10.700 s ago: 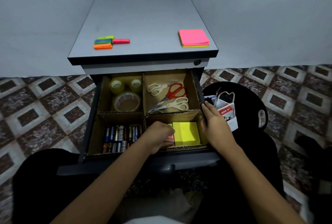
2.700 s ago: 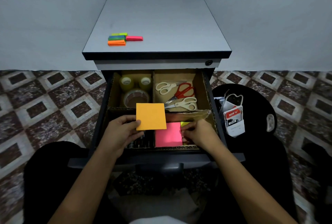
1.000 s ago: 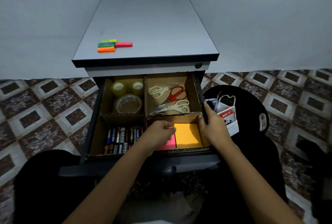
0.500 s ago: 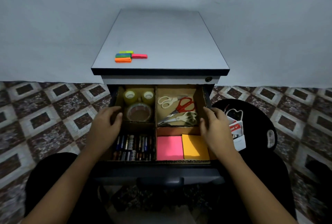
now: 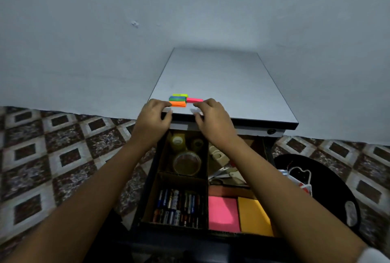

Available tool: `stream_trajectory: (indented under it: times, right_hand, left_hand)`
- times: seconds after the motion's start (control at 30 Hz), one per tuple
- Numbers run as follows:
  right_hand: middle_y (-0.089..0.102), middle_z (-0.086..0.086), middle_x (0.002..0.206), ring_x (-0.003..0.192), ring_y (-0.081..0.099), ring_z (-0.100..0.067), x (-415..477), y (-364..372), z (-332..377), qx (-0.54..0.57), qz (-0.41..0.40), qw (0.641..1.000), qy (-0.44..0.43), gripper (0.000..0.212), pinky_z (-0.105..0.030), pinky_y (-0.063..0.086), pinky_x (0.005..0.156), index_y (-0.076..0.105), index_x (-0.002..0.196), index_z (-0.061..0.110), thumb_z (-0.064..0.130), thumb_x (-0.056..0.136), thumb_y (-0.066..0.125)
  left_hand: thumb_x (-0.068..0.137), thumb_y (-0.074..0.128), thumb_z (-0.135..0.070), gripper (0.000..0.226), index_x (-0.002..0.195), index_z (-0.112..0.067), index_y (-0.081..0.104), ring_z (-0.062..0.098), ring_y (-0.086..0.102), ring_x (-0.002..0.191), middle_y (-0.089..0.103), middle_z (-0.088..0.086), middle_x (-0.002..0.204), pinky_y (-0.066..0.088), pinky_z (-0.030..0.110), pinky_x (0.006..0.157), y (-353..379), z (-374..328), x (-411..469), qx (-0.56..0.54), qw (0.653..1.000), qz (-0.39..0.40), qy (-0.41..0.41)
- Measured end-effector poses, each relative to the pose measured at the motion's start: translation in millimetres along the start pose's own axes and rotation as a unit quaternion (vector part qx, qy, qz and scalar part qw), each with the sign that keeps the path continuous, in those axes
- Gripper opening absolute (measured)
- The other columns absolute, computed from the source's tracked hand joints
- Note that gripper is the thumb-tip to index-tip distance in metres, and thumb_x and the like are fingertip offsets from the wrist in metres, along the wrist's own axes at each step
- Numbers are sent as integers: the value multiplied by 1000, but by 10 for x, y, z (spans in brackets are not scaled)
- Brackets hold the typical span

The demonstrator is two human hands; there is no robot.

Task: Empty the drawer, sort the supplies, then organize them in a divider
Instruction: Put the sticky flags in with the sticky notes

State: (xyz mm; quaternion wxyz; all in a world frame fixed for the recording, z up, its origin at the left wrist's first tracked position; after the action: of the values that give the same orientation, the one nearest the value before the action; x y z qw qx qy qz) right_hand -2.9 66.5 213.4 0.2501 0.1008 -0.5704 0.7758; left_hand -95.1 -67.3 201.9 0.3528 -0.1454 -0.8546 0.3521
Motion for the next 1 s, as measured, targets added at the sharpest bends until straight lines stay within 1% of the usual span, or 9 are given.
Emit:
stream_trajectory:
  times: [0.1,0.23,0.37,0.47,0.6,0.7,0.83,1.0]
  right_hand:
    - [55,-13,123,109,51,-28,253,109,5,-33,13,999,3,34,-39,47,86,55,128,11,22,98,45]
    - [51,-16,124,112,48,-32,498,194,-128,-56,54,996,44,35,-41,45,90,54,129,9,16,96,44]
    - [49,-19,120,109,49,-37,688,280,-285,-82,97,989,81,29,-39,43,88,60,116,5,18,97,42]
    - [52,-19,114,105,51,-36,769,332,-354,-83,123,985,94,30,-38,45,88,63,109,4,21,97,42]
    - [59,-15,106,98,55,-31,807,356,-380,-81,124,985,90,25,-41,50,86,67,105,5,16,91,49]
    - [62,-15,104,94,58,-31,811,329,-379,-71,127,985,87,22,-40,51,83,68,101,5,15,89,53]
    - [62,-14,103,94,57,-31,789,294,-377,-58,143,985,81,20,-38,51,81,66,102,6,16,89,55]
    - [65,-12,102,93,58,-26,737,236,-408,-27,125,989,76,16,-33,48,78,64,102,8,13,90,55]
  left_hand:
    - [91,55,-16,29,117,-2,61,29,54,108,58,16,113,41,34,90,49,52,169,16,999,28,-13]
    - [92,54,-17,33,122,-4,59,31,52,110,56,18,116,40,36,91,116,114,308,33,997,60,-37]
    - [92,54,-20,33,123,-9,58,29,46,114,51,16,119,38,35,95,161,73,453,38,996,77,-23]
    - [93,53,-24,31,122,-14,60,26,44,116,49,12,120,39,36,97,219,-35,569,40,994,99,3]
    - [94,50,-26,31,122,-18,62,26,42,118,48,10,122,38,40,100,323,-131,701,71,988,134,23]
    - [95,48,-28,31,123,-20,61,29,38,121,47,10,125,37,41,101,377,-162,773,100,982,157,28]
    - [96,45,-29,31,122,-24,62,30,35,122,44,9,129,36,40,99,432,-189,807,132,972,194,27]
    - [95,45,-26,31,118,-23,65,29,34,123,45,9,130,34,41,100,423,-265,785,127,968,214,42]
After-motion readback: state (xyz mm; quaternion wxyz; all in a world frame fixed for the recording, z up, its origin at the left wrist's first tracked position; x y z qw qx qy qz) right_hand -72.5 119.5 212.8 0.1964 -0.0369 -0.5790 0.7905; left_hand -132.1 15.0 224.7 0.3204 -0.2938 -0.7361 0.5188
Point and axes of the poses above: each hand's wrist, its own x-axis towards the middle knuckle, its own y-axis out of the palm, z = x × y, the point moved 5 cm from there along x, towards the middle knuckle
